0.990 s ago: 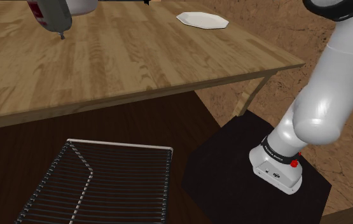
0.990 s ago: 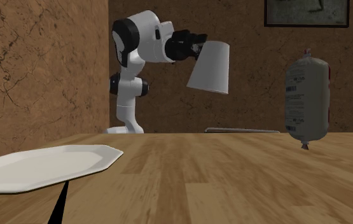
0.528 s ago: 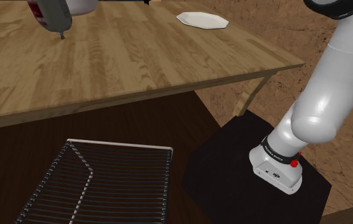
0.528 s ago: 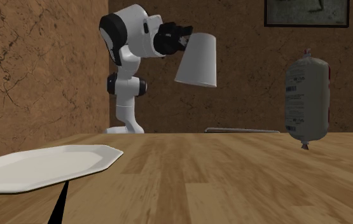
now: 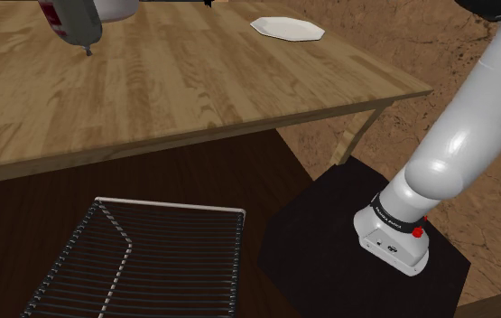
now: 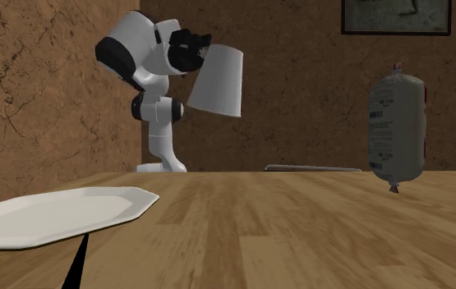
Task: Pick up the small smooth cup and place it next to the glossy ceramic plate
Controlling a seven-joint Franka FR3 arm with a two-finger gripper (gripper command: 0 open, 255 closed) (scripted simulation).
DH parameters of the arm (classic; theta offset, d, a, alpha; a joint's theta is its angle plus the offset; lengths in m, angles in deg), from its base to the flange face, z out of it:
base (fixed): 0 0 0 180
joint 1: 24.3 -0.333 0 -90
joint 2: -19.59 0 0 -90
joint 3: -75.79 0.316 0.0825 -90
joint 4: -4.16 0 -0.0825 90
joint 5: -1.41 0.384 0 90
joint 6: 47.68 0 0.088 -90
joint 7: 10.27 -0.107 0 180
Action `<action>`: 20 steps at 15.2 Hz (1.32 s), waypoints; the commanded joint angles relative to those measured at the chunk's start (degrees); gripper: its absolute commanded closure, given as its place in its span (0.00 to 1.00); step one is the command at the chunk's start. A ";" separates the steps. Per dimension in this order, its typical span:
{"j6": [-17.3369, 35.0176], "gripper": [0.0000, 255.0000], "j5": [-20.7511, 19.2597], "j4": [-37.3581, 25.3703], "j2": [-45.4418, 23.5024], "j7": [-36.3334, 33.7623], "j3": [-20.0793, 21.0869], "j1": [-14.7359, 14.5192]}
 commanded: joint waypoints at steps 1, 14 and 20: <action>-1.18 1.00 3.28 4.15 1.23 4.50 0.44 0.74; -5.47 1.00 26.05 26.05 5.62 33.47 1.14 2.33; -5.51 1.00 37.37 34.38 6.22 47.23 1.16 2.27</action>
